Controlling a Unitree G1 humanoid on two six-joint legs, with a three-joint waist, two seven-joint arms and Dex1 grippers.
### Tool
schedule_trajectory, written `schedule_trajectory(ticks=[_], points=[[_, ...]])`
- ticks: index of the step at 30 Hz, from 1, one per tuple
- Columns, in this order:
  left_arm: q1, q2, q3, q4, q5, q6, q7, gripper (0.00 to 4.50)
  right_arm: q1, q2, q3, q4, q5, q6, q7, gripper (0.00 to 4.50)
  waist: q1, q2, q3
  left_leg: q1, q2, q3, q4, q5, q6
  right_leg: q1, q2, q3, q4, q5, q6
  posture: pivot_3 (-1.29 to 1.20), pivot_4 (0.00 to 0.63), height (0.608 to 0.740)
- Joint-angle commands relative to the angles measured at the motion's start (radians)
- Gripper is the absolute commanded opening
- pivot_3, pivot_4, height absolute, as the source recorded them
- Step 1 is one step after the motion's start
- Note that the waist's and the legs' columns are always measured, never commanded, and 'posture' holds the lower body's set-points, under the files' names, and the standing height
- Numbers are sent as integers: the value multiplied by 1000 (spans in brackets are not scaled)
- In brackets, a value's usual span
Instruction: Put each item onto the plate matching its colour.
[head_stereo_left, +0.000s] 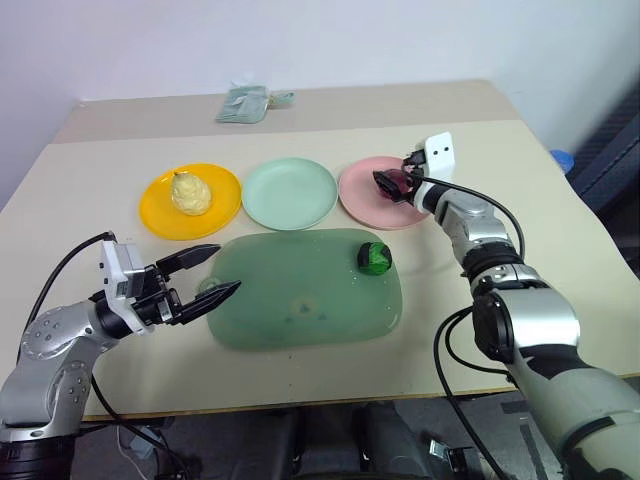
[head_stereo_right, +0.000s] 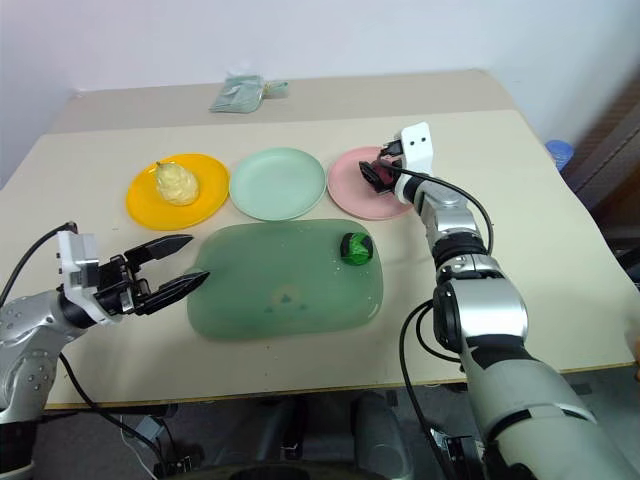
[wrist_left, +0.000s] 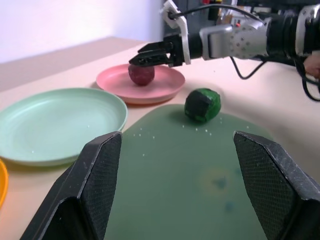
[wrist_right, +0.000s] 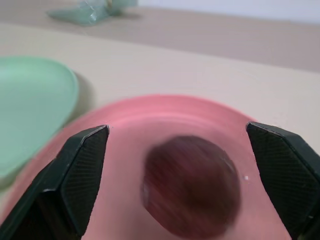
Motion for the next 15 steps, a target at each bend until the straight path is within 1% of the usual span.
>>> schedule_trajectory(ticks=[1, 4, 5, 7, 9, 11, 15], points=[[-6, -14, -23, -51, -14, 16, 31, 3647, 153, -36, -10, -376, 98, 150, 120, 4471, 2, 0, 0, 0, 0, 0, 0, 0, 0, 0, 0, 0, 0, 0, 0, 0, 150, 740], [-26, -23, -55, -69, -17, 40, 51, 3647, 379, -85, -4, -806, 237, 369, 209, 4471, 8, 0, 0, 0, 0, 0, 0, 0, 0, 0, 0, 0, 1, 0, 0, 0, 150, 740], [-31, -24, -62, -71, -17, 45, 54, 3647, 430, -97, -6, -902, 274, 425, 222, 4471, 12, 0, 0, 0, 0, -1, 0, 0, 0, 0, 0, 0, 1, 0, 0, 0, 150, 740], [-50, -22, -77, -80, -19, 60, 65, 3647, 508, -127, -1, -1033, 327, 514, 251, 4471, 14, 0, 0, 0, 0, 0, 0, 0, 1, 0, 0, 0, 1, 0, 0, 0, 150, 740], [-70, -18, -89, -86, -20, 75, 71, 3647, 567, -157, 11, -1118, 366, 578, 284, 4471, 19, 1, 0, 0, 0, 0, 1, -3, 5, 0, 0, 0, 1, 0, 0, 0, 150, 740], [-85, -15, -96, -84, -18, 81, 69, 3647, 599, -175, 22, -1165, 390, 619, 307, 4471, 24, 0, 0, 1, 0, 0, 1, -3, 5, 1, 0, 0, 1, 0, 0, 0, 150, 740], [-109, -9, -104, -71, -14, 87, 60, 3647, 615, -176, 61, -1177, 396, 646, 331, 4471, 28, 0, 0, 1, 0, 0, 1, -3, 5, 1, 0, 0, 1, 0, 0, 0, 150, 740]])
